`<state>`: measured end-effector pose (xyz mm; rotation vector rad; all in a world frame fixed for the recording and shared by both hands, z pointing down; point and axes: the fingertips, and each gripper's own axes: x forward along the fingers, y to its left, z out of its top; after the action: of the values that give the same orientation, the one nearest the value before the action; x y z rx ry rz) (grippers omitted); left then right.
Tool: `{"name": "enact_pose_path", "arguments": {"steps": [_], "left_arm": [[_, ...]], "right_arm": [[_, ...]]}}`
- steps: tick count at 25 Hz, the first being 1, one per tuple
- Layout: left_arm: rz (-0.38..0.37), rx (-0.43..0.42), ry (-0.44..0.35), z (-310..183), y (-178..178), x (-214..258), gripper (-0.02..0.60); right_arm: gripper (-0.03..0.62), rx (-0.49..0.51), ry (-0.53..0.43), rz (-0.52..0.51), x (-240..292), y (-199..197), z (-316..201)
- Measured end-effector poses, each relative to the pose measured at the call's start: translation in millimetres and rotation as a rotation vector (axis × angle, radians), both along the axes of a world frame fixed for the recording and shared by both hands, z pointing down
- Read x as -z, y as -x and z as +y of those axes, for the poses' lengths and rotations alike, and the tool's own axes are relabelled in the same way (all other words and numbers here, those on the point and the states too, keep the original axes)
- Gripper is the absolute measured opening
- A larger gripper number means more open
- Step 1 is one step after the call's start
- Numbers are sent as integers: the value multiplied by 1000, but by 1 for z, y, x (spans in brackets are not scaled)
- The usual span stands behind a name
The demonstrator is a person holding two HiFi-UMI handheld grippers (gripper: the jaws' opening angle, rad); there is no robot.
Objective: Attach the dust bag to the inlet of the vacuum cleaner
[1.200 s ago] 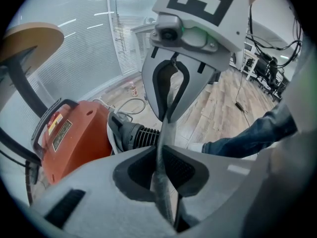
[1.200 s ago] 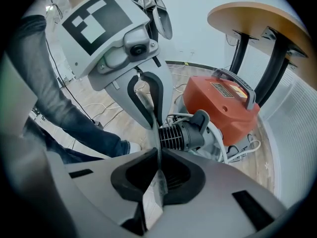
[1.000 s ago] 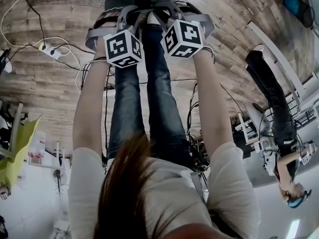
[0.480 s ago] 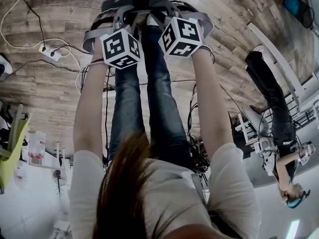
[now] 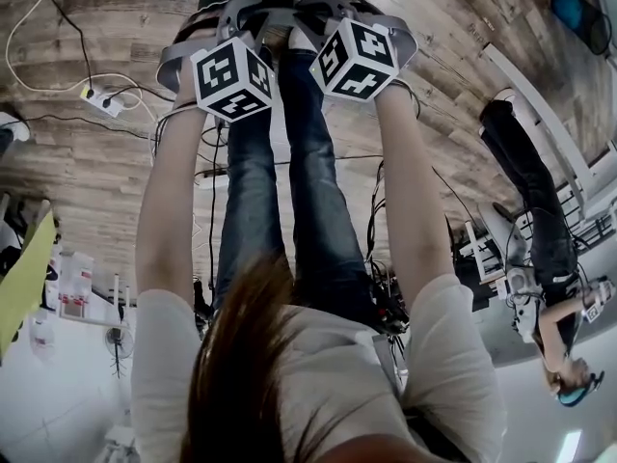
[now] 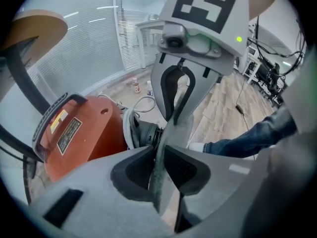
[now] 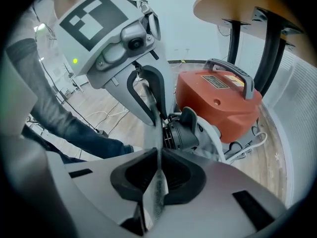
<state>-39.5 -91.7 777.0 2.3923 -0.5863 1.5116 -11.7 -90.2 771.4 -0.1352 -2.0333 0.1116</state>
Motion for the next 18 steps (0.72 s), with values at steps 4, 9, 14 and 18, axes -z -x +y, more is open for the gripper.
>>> {"name": "enact_pose_path", "arguments": {"steps": [4, 9, 14, 18], "left_arm": [[28, 82, 12, 4, 1, -1, 80], [50, 128, 13, 6, 2, 1, 78], [41, 145, 15, 2, 3, -2, 81], [40, 158, 15, 2, 3, -2, 81]], "right_arm": [[38, 36, -22, 3, 0, 1, -2], [44, 37, -28, -3, 1, 3, -9], [44, 19, -29, -5, 2, 3, -11], [49, -36, -63, -12, 2, 2, -11]]}}
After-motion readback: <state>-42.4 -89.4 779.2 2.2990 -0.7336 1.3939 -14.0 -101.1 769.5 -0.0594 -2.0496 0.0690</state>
